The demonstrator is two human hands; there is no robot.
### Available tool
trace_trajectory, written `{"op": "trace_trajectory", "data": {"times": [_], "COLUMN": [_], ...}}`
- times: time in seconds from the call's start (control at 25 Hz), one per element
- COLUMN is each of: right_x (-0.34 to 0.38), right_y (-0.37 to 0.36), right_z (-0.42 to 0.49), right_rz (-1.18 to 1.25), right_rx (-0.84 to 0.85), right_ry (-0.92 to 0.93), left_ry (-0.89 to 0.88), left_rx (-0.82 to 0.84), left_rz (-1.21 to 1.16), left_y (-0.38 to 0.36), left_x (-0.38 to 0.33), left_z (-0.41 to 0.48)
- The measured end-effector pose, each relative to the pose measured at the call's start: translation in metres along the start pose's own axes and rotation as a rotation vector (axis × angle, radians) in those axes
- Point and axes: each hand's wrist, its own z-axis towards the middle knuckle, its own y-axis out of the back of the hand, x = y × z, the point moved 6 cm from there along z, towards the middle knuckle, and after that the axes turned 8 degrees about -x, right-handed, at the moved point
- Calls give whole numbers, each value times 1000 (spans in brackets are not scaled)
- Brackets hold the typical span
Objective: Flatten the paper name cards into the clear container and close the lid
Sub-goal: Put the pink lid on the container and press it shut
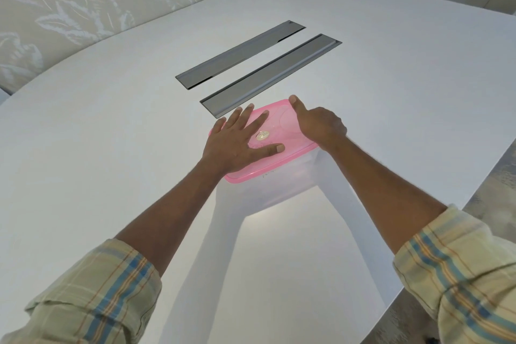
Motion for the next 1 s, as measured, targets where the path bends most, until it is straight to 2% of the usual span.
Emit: {"op": "trace_trajectory", "data": {"times": [0.28, 0.48, 0.64, 0.84, 1.0], "right_x": [-3, -41, -73, -69, -64], "right_y": [2, 5, 4, 8, 12], "right_z": [0, -11, -34, -49, -54], "right_rz": [174, 508, 705, 804, 805], "right_rx": [-53, 145, 219, 156, 113], "right_ry": [10, -120, -224, -230, -237], "left_ry": [1, 13, -19, -156, -191], "left_rx": [8, 47, 51, 64, 32], "left_rz": [-15, -40, -75, -22, 57], "left_y": [0, 3, 7, -8, -16], "left_x": [-1, 0, -14, -74, -83], "left_z": [-1, 0, 7, 14, 14]}}
